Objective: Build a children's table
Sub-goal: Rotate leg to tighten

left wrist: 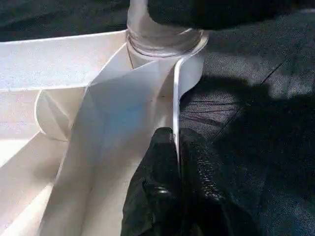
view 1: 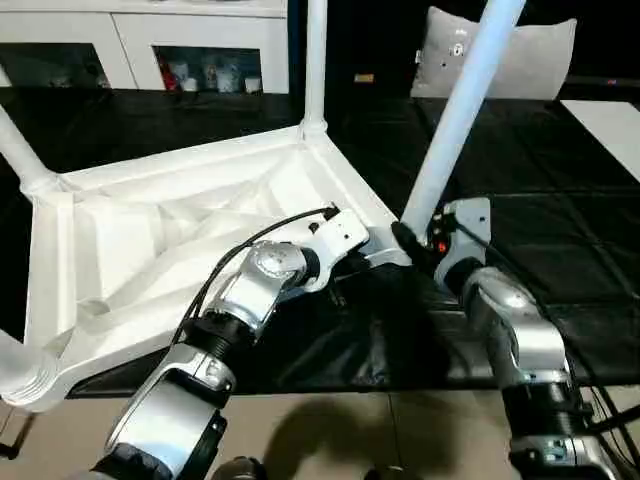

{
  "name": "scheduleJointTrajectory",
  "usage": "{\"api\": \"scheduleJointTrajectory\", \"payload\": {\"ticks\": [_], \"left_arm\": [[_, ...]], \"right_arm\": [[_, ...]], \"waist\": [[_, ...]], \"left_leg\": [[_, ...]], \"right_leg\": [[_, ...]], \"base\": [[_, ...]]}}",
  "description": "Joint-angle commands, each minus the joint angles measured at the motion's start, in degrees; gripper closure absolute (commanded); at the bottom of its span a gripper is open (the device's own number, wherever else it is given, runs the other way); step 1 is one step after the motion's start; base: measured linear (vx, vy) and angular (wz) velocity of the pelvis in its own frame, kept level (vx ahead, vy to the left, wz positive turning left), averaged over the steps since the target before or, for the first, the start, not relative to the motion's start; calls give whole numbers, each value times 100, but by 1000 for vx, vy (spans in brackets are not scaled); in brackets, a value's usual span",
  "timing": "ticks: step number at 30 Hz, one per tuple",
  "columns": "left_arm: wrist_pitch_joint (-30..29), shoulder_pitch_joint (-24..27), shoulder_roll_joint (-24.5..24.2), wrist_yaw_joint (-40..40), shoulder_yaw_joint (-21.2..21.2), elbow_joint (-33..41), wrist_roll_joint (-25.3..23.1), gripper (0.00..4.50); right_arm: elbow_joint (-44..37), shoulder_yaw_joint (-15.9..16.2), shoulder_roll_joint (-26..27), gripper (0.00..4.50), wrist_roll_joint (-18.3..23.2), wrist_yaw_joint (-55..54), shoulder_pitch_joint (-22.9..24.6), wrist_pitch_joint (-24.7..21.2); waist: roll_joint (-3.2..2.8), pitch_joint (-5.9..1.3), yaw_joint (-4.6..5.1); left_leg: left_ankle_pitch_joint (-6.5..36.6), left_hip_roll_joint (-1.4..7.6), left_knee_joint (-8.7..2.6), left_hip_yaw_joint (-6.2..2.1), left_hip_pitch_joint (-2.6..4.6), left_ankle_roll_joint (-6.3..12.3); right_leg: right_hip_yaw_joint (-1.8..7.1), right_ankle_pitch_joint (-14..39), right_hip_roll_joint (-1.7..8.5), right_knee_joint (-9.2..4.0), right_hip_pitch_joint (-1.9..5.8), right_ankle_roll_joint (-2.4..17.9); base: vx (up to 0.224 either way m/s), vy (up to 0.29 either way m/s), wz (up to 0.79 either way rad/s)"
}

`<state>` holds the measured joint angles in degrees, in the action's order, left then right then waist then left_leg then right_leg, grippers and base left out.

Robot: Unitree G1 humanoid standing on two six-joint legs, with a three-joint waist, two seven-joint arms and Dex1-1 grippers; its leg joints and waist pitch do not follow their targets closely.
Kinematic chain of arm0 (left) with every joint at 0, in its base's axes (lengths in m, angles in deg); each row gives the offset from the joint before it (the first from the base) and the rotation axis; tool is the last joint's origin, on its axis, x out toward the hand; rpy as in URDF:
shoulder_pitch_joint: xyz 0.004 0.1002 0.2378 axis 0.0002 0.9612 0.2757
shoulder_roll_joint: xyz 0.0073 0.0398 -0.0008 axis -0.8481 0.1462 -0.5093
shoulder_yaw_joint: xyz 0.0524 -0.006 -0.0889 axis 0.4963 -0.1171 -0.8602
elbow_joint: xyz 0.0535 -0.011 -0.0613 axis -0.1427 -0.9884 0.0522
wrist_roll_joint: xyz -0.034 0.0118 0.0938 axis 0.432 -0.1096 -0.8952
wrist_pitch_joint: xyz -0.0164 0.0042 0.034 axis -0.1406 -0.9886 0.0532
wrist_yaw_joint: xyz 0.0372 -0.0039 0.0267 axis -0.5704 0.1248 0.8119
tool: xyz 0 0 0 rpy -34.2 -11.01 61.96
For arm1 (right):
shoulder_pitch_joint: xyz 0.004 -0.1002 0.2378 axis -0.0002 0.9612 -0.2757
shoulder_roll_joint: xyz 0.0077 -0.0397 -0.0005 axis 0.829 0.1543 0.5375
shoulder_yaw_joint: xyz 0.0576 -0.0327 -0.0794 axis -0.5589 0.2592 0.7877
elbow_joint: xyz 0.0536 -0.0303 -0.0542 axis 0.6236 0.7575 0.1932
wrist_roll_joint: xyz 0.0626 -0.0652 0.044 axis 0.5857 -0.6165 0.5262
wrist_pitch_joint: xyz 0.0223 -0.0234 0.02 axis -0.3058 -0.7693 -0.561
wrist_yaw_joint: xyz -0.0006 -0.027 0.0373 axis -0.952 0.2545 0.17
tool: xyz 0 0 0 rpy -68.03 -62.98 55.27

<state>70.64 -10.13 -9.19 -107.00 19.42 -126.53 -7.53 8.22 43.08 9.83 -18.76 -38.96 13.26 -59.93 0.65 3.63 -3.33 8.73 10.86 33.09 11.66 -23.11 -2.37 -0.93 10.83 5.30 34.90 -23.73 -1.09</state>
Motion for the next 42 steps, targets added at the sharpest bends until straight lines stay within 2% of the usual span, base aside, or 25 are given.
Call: {"api": "scheduleJointTrajectory", "payload": {"ticks": [1,2,3,8,11,16,18,21,23,25,30,31,35,36,37,42], "left_arm": [[404,75,-45,-127,-173,314,246,450],[504,109,-117,-286,-147,328,267,450],[567,129,-160,-383,-131,336,283,450],[870,222,-447,-1014,-10,365,356,450],[1258,356,-753,-1828,160,483,472,450],[1623,424,-1150,-2665,406,510,436,450],[1851,457,-1298,-3040,514,553,446,450],[1933,485,-1370,-3306,558,620,493,450],[1923,525,-1457,-3639,635,779,579,450],[1929,541,-1491,-3795,674,848,624,450],[2027,518,-1515,-3961,712,856,656,450],[2025,514,-1518,-4008,709,887,675,450],[1990,523,-1527,-4064,710,955,706,450],[1989,524,-1529,-4079,710,961,710,450],[1991,524,-1530,-4099,714,962,715,450],[1999,533,-1556,-4160,747,960,747,450]], "right_arm": [[-179,135,-139,95,132,334,94,-11],[-211,131,-255,95,179,512,124,30],[-223,125,-323,81,209,624,139,63],[-230,252,-992,32,268,1652,182,193],[-223,420,-1674,32,374,2809,247,545],[-20,568,-2282,32,503,4084,262,1236],[20,660,-2436,32,568,4493,260,1239],[60,721,-2495,32,636,4760,237,1230],[90,882,-2570,47,787,5251,210,1076],[100,950,-2608,68,869,5486,214,971],[333,1062,-2602,105,846,5752,148,1086],[625,1115,-2524,123,784,5842,54,1192],[1679,1179,-2314,149,580,5987,-351,1586],[1895,1199,-2276,167,542,5999,-441,1673],[2216,1225,-2204,167,495,5994,-582,1757],[3020,1310,-1987,208,347,5976,-955,1986]], "waist": [[88,-372,-45],[72,-381,-36],[81,-382,-25],[70,-383,-64],[75,-385,-108],[107,-372,-203],[100,-368,-225],[101,-372,-241],[125,-364,-243],[114,-361,-269],[117,-367,-315],[112,-367,-312],[114,-370,-277],[106,-375,-270],[92,-382,-264],[93,-370,-172]], "left_leg": [[1269,167,-358,-99,148,281],[1261,168,-358,-105,143,273],[1267,167,-352,-98,143,287],[1212,174,-333,-87,151,342],[1269,200,-326,-92,168,389],[1326,227,-319,-68,196,457],[1346,238,-333,-80,186,444],[1397,247,-331,-75,187,404],[1448,245,-329,-72,181,392],[1470,259,-333,-70,192,375],[1522,262,-336,-76,206,301],[1529,260,-336,-75,207,282],[1573,243,-326,-76,189,224],[1561,249,-323,-78,187,227],[1521,245,-323,-76,193,237],[1629,241,-342,-86,179,197]], "right_leg": [[101,960,217,-454,267,1083],[100,941,220,-442,274,1092],[101,924,217,-451,267,1100],[108,850,217,-436,271,1150],[106,803,233,-428,273,1213],[111,886,237,-423,228,1278],[107,957,247,-411,243,1288],[100,952,246,-390,239,1363],[96,1029,245,-390,236,1372],[99,1143,247,-394,221,1384],[101,1192,263,-386,212,1389],[100,1185,263,-391,209,1394],[90,1294,271,-398,216,1436],[91,1218,272,-385,217,1461],[83,1122,254,-370,218,1495],[73,1201,243,-369,234,1539]], "base": [[0,0,0],[0,0,0],[0,0,0],[0,0,0],[0,0,0],[0,0,0],[0,0,0],[0,0,0],[0,0,0],[0,0,0],[0,0,0],[0,0,0],[0,0,0],[0,0,0],[0,0,0],[0,0,0]]}}
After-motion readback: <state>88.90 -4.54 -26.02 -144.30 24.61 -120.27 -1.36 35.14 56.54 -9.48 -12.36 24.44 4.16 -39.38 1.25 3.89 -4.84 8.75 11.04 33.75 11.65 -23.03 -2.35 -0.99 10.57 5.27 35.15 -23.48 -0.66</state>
